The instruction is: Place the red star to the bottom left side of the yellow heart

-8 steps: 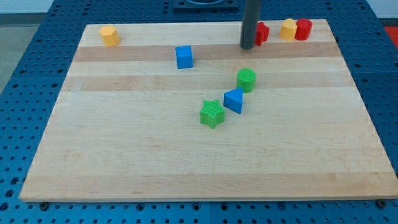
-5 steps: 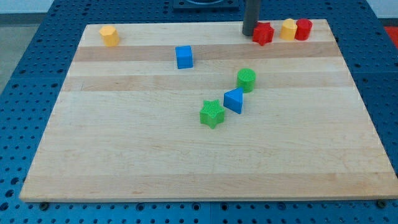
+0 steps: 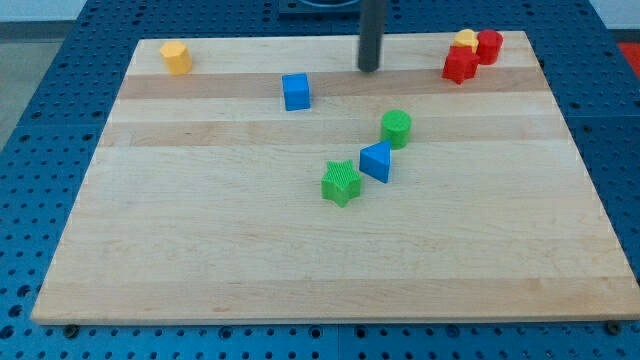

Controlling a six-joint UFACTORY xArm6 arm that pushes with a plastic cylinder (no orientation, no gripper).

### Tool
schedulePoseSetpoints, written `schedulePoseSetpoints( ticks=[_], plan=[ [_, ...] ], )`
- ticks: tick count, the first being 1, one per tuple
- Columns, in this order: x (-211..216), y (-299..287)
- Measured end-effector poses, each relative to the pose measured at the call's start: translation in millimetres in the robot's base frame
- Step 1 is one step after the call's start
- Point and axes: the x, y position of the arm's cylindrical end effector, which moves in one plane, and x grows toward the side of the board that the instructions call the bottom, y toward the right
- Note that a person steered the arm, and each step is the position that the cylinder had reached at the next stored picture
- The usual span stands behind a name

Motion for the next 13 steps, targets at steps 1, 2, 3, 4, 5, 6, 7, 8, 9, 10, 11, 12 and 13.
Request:
schedulePoseSetpoints(
  ticks=[1, 2, 3, 4, 5, 6, 7, 8, 9, 10, 11, 12, 13],
  plan=[
    [-1, -44],
    [-8, -81],
    [-27, -111],
    [-68, -119],
    [-68, -146],
    [-67, -176],
    [-68, -230],
    [-67, -256],
    [-68, -297],
    [-61, -300],
    [1, -293],
    [-1, -293],
    [-14, -278]
  ],
)
